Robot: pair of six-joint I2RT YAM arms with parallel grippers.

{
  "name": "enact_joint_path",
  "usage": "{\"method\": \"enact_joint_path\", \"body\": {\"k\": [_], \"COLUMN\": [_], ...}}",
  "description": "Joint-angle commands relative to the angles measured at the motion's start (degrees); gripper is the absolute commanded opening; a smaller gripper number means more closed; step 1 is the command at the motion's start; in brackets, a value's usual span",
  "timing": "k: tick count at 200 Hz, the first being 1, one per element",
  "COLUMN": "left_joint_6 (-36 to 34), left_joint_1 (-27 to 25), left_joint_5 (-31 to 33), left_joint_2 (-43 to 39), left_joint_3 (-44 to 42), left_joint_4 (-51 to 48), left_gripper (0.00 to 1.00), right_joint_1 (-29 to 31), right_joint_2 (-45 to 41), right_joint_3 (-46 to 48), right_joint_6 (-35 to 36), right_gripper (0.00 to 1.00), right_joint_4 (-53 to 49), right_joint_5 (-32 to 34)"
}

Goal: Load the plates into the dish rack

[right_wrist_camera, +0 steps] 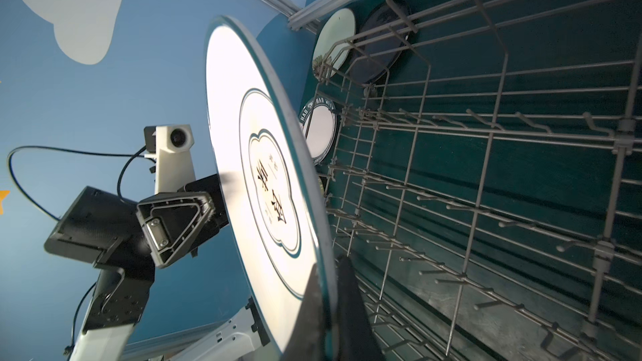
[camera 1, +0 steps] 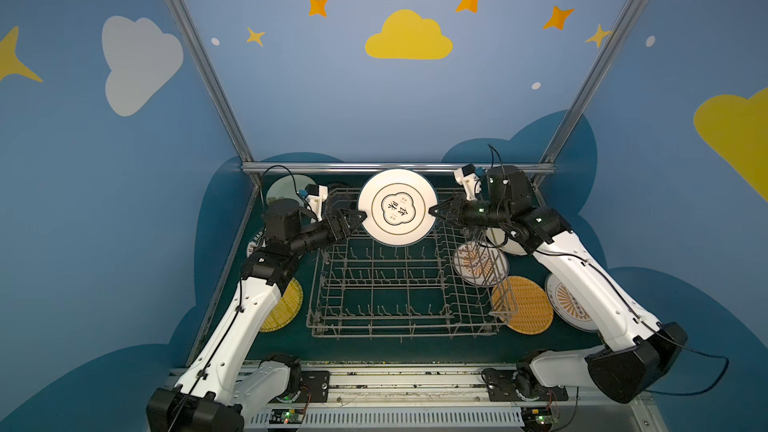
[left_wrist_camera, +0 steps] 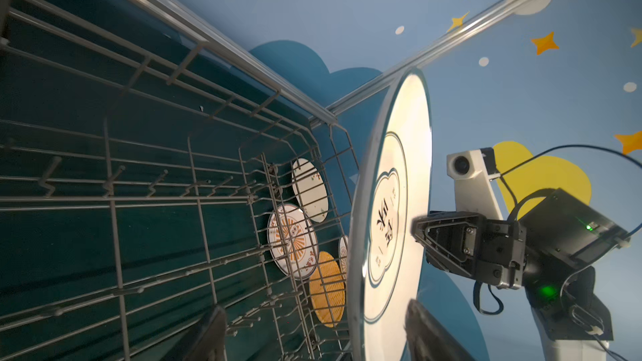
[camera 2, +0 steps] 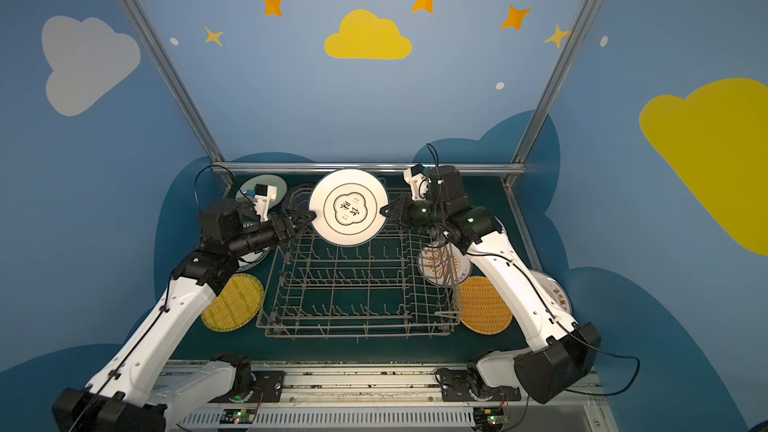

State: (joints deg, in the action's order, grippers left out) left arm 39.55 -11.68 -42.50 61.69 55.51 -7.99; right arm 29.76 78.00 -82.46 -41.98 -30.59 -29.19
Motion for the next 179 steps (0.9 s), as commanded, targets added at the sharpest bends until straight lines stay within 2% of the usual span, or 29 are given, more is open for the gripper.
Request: {"method": "enact_joint_path", "body": {"k": [1, 45, 61, 83, 106, 117, 130, 134, 142, 152, 179], "left_joint_6": [-0.03, 1.53, 7.39, 17.01, 19.87, 18.59, 14.61, 12.96, 9.08, 4.33, -7.12], "left_joint_1": [-1.98, -3.60, -3.74, -3.98, -4.08, -4.14, -4.14, -4.12, -4.06, -4.18, -4.13], "left_joint_5": [-3.06, -2.76, -1.44, 2.81, 7.71, 9.95, 13.29, 14.71, 17.85, 22.17, 33.36], "left_joint_2": [1.62, 5.16, 5.00, 3.30, -0.46, -2.60, -4.89, -5.59, -6.66, -7.68, -7.66], "left_joint_3": [1.52, 3.95, 2.65, -0.39, -2.31, -1.80, 0.13, 1.04, 3.18, 6.51, 16.30], "left_joint_4": [2.40, 2.02, 5.62, 9.45, 8.03, 4.95, -0.91, -3.42, -8.81, -16.55, -35.24], "left_gripper": [0.70, 0.29, 0.23, 0.04, 0.04, 0.04, 0.04, 0.04, 0.04, 0.04, 0.04], "right_joint_1": [0.39, 0.48, 0.59, 0.57, 0.57, 0.61, 0.59, 0.62, 0.57, 0.48, 0.34], "right_joint_2": [0.05, -0.30, -0.15, -0.34, -0.83, -1.00, -1.48, -1.74, -2.46, -3.68, -9.17], "right_joint_3": [1.16, 2.50, 2.51, 2.52, 3.43, 3.68, 3.72, 3.78, 3.79, 4.17, 7.29], "right_joint_6": [0.44, 1.36, 2.57, 4.19, 5.43, 5.88, 7.67, 8.55, 10.03, 10.18, 13.12], "right_gripper": [0.00, 0.00, 0.00, 0.00, 0.00, 0.27, 0.53, 0.64, 0.77, 0.81, 0.85], "right_joint_4": [4.35, 4.41, 3.62, 2.84, 4.84, 6.01, 6.44, 6.38, 5.65, 4.26, 3.81], "right_joint_5": [-3.32, -3.92, -3.74, -4.13, -5.51, -6.90, -7.83, -7.61, -6.28, -2.68, 3.90]}}
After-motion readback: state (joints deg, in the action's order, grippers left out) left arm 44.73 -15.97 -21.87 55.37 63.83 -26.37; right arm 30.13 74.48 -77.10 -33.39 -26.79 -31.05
